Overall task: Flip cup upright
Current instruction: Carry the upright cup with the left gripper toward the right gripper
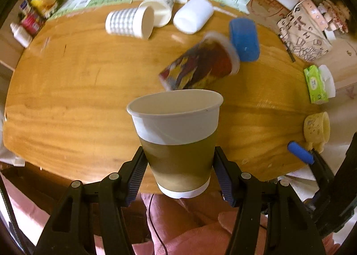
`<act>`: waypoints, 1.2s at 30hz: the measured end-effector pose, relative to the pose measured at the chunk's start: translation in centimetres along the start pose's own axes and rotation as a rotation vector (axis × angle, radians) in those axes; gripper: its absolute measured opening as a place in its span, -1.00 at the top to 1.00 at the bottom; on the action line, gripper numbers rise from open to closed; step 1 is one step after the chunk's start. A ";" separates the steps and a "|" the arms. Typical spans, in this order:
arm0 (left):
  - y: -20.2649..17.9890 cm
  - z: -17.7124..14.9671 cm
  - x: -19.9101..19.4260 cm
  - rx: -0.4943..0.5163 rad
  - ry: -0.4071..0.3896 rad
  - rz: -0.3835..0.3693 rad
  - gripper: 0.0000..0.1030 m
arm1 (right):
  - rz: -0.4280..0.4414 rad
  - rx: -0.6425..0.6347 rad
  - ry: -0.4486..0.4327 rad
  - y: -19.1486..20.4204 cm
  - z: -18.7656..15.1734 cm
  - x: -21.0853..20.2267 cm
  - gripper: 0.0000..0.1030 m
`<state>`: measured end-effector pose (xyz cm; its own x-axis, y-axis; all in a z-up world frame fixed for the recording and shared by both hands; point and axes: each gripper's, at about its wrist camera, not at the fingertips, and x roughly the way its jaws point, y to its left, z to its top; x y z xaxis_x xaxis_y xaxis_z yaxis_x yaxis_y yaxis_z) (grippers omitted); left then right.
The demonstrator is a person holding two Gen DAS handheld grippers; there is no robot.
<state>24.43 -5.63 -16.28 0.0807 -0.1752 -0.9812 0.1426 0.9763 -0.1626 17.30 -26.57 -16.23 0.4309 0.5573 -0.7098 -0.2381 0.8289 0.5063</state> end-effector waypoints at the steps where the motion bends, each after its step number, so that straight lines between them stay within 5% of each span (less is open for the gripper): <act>1: 0.2 -0.4 0.4 -0.004 0.016 0.001 -0.22 | -0.003 -0.002 0.007 0.2 -0.1 0.2 -0.99; 14: 1.0 -3.5 4.6 0.023 0.145 0.015 -0.23 | -0.015 0.032 0.064 0.6 -0.7 1.8 -0.99; 36: 1.5 -3.1 7.4 0.032 0.213 -0.030 -0.26 | -0.068 0.088 0.080 -0.5 -0.7 2.0 -0.99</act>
<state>22.17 -5.06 -24.12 -0.1344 -0.1703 -0.9762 0.1732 0.9659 -0.1923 17.62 -25.88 -18.24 0.3721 0.5048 -0.7789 -0.1321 0.8594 0.4939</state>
